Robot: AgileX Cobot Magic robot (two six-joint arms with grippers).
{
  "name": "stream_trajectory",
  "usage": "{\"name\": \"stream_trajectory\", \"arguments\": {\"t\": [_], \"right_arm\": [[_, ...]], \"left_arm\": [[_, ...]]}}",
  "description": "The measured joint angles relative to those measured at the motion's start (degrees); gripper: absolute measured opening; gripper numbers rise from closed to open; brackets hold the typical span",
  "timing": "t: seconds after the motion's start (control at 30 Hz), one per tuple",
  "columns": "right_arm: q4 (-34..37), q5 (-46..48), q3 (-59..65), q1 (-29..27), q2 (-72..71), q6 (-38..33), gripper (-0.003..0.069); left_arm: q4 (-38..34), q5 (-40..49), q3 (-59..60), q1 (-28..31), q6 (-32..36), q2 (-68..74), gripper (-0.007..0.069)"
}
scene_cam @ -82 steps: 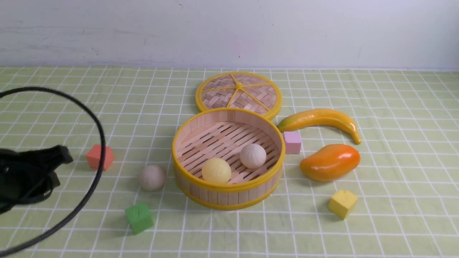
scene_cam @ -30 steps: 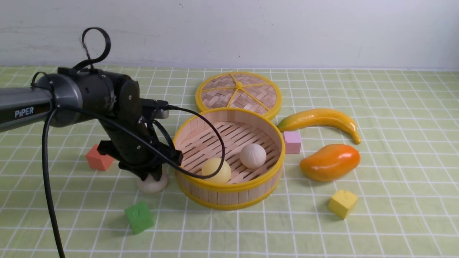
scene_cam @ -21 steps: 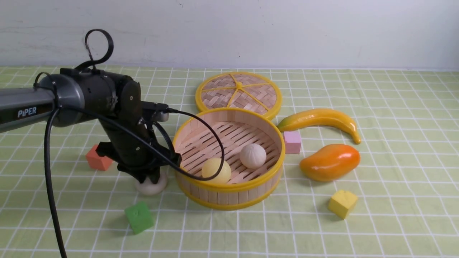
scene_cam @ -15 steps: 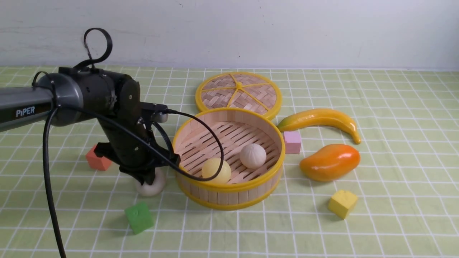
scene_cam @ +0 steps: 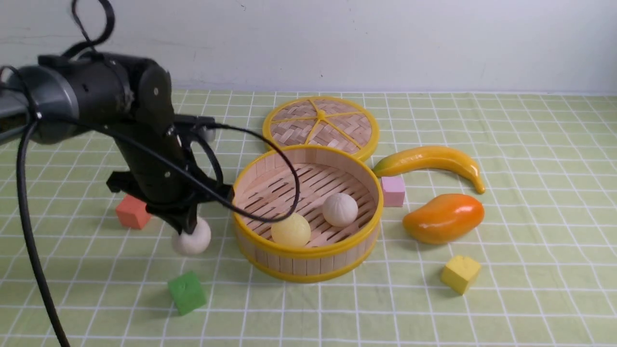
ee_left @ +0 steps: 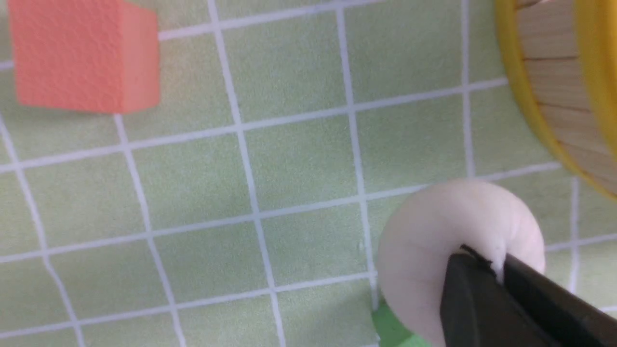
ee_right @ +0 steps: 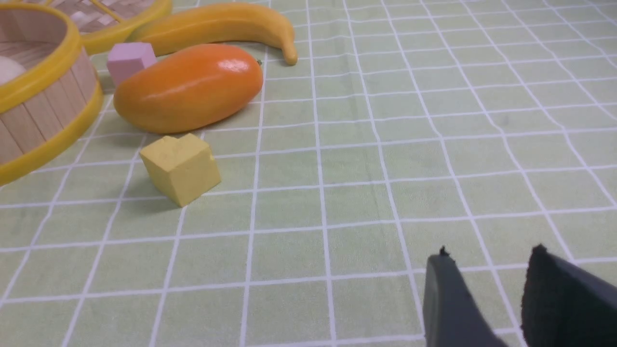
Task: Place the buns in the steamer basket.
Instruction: Use the left arm to put the steamed stuffed bun into the steamer
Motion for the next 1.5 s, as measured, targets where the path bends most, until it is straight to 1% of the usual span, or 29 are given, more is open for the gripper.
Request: {"name": "stream_trajectory", "arguments": {"t": [0.03, 0.07, 0.13, 0.23, 0.3, 0.33, 0.4, 0.43, 0.63, 0.77, 1.0, 1.07, 1.1, 1.13, 1.23, 1.27, 1.33, 1.37, 1.43, 1.5], "right_arm": [[0.0, 0.0, 0.0, 0.0, 0.0, 0.0, 0.0239], [0.0, 0.0, 0.0, 0.0, 0.0, 0.0, 0.0239], [0.0, 0.0, 0.0, 0.0, 0.0, 0.0, 0.0239], [0.0, 0.0, 0.0, 0.0, 0.0, 0.0, 0.0239], [0.0, 0.0, 0.0, 0.0, 0.0, 0.0, 0.0239], [0.0, 0.0, 0.0, 0.0, 0.0, 0.0, 0.0239], [0.0, 0.0, 0.0, 0.0, 0.0, 0.0, 0.0239], [0.0, 0.0, 0.0, 0.0, 0.0, 0.0, 0.0239], [0.0, 0.0, 0.0, 0.0, 0.0, 0.0, 0.0239], [0.0, 0.0, 0.0, 0.0, 0.0, 0.0, 0.0239], [0.0, 0.0, 0.0, 0.0, 0.0, 0.0, 0.0239], [0.0, 0.0, 0.0, 0.0, 0.0, 0.0, 0.0239], [0.0, 0.0, 0.0, 0.0, 0.0, 0.0, 0.0239], [0.0, 0.0, 0.0, 0.0, 0.0, 0.0, 0.0239], [0.0, 0.0, 0.0, 0.0, 0.0, 0.0, 0.0239], [0.0, 0.0, 0.0, 0.0, 0.0, 0.0, 0.0239], [0.0, 0.0, 0.0, 0.0, 0.0, 0.0, 0.0239], [0.0, 0.0, 0.0, 0.0, 0.0, 0.0, 0.0239], [0.0, 0.0, 0.0, 0.0, 0.0, 0.0, 0.0239], [0.0, 0.0, 0.0, 0.0, 0.0, 0.0, 0.0239]], "left_arm": [[-0.17, 0.54, -0.42, 0.0, 0.0, -0.08, -0.0011], [-1.49, 2.41, -4.39, 0.0, 0.0, -0.55, -0.0011], [-2.75, 3.1, -6.59, 0.0, 0.0, -0.55, -0.0011], [-7.94, 3.59, -11.83, 0.0, 0.05, 0.15, -0.0011], [-14.09, 3.4, -15.56, -0.08, 0.44, 2.53, -0.0011], [-14.53, 3.32, -15.92, -0.12, 0.52, 2.76, -0.0011], [-18.45, 2.42, -16.95, -0.69, 1.54, 5.75, -0.0011], [-19.28, 1.8, -17.11, -1.12, 2.03, 7.13, -0.0011], [-19.81, -3.26, -17.15, -3.68, 3.09, 13.46, -0.0011], [-19.21, -9.41, -17.15, -4.68, 3.09, 16.08, -0.0009], [-18.35, -12.91, -17.15, -4.68, 2.32, 16.87, 0.002], [-18.35, -13.29, -17.15, -4.68, 2.14, 16.87, 0.0046], [-18.35, -13.36, -17.15, -4.68, 2.09, 16.87, 0.0082], [-18.35, -13.36, -17.15, -4.68, 2.09, 16.87, 0.0086], [-18.35, -13.36, -17.15, -4.68, 2.09, 16.87, 0.0191], [-18.35, -13.31, -17.15, -4.68, 2.09, 16.87, 0.0197], [-18.22, -13.03, -17.15, -4.68, 2.09, 16.87, 0.0287], [-18.22, -13.03, -17.15, -4.68, 2.09, 16.87, 0.0293], [-17.97, -12.39, -17.15, -4.68, 2.29, 16.87, 0.037], [-17.27, -11.7, -17.15, -4.68, 2.84, 16.42, 0.0408]]}}
